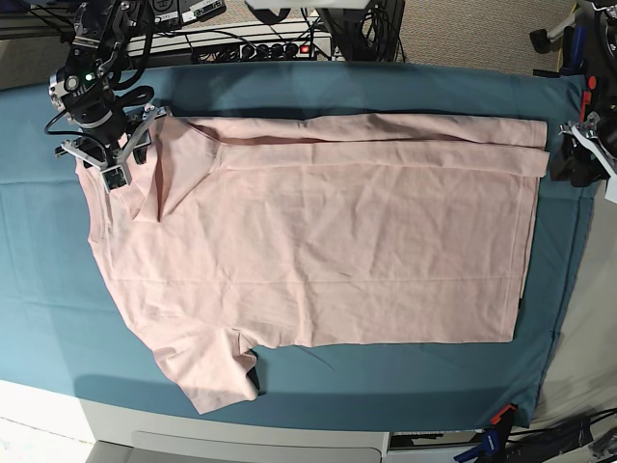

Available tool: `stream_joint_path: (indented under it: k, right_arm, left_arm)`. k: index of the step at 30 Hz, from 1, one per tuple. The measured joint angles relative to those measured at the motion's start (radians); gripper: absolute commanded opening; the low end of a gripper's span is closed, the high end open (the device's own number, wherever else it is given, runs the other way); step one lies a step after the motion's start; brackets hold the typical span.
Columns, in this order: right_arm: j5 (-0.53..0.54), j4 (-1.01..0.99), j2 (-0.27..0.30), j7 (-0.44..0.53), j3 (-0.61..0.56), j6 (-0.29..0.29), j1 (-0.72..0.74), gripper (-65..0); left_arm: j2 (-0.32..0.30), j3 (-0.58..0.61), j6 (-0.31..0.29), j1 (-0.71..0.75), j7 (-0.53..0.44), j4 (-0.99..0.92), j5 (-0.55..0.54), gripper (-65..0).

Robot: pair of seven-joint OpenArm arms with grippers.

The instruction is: Fold the T-shirt properly

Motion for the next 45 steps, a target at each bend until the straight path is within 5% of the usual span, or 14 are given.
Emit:
stream_joint_path:
  k: [5, 9, 22, 29, 36, 42, 45]
  right_arm:
    - [0.190, 0.000, -0.001, -0.007, -0.003, 0.089, -0.003, -41.5]
    - [0.114, 0.000, -0.010, -0.019, -0.003, 0.089, -0.014, -41.5]
    - [-0.153, -0.004, -0.011, 0.052, -0.210, -0.068, -0.016, -41.5]
    - [-0.222, -0.047, -0.011, 0.048, -0.216, -0.146, -0.016, -41.5]
    - [-0.229, -0.057, -0.009, 0.055, -0.215, -0.150, -0.016, -42.0]
    - [-0.310, -0.058, -0.008, 0.056, -0.215, -0.278, -0.016, -65.0]
    - [-0.309, -0.058, -0.008, 0.055, -0.215, -0.285, -0.013, -65.0]
  left_arm:
    - [0.000, 0.000, 0.000, 0.000, 0.000, 0.000, 0.000, -35.8]
    - [0.000, 0.000, 0.000, 0.000, 0.000, 0.000, 0.000, -35.8]
    - [0.000, 0.000, 0.000, -0.005, 0.000, 0.000, -0.013, -35.8]
    - [0.000, 0.000, 0.000, -0.006, 0.000, 0.000, -0.014, -35.8]
    - [0.000, 0.000, 0.000, -0.005, 0.000, 0.000, -0.015, -35.8]
    - [0.000, 0.000, 0.000, -0.005, 0.000, 0.000, -0.015, -35.8]
    - [0.000, 0.000, 0.000, -0.006, 0.000, 0.000, -0.014, -35.8]
